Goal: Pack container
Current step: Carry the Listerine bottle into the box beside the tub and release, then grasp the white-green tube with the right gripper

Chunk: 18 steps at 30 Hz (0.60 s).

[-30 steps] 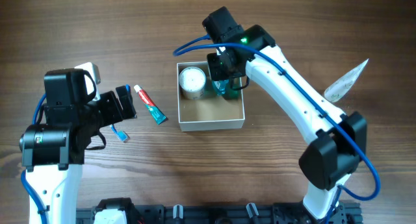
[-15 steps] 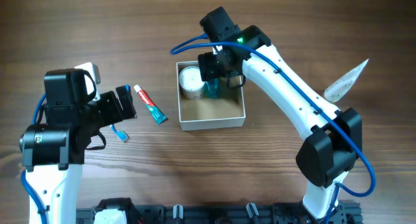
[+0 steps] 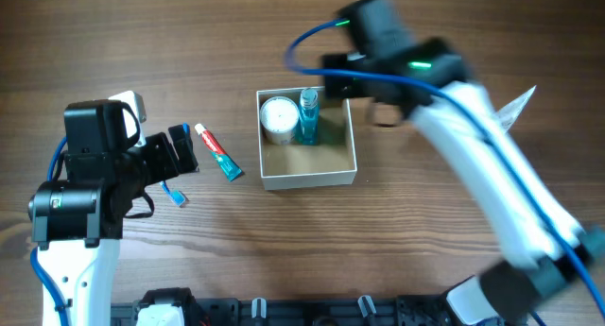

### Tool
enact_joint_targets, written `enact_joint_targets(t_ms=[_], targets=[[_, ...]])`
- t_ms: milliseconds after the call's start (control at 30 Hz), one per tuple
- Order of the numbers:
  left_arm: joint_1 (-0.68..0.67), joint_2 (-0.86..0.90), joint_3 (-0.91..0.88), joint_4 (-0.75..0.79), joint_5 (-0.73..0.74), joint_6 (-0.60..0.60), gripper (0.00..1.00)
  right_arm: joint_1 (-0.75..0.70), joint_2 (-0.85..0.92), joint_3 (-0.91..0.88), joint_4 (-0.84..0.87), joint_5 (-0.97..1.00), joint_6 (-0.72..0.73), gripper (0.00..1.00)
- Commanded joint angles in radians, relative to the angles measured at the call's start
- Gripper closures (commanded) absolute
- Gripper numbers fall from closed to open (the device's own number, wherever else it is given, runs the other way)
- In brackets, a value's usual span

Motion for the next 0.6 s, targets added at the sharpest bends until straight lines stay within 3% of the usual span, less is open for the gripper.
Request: enact_joint_targets(t_ms=[0,100,267,567], targets=[[-0.005,-0.001,0.020,0.000,-0.006,-0.010,0.00,-0.215,-0.106,0.016,-0.093,0.092,0.132,0.00],[-0.005,-0.001,0.020,0.001,-0.007,-0.010,0.00,-0.407,-0.105,0.009,-0.208,0.080,0.236,0.00],[-0.005,-0.001,0.020,0.000,-0.006,-0.010,0.00,-0.612,-0.084,-0.085,-0.202,0.029,0.238,0.00],[-0.005,-0.001,0.020,-0.003,-0.006,-0.010,0.00,-0.689,0.003,-0.308,-0.062,-0.018,0.195,0.00]])
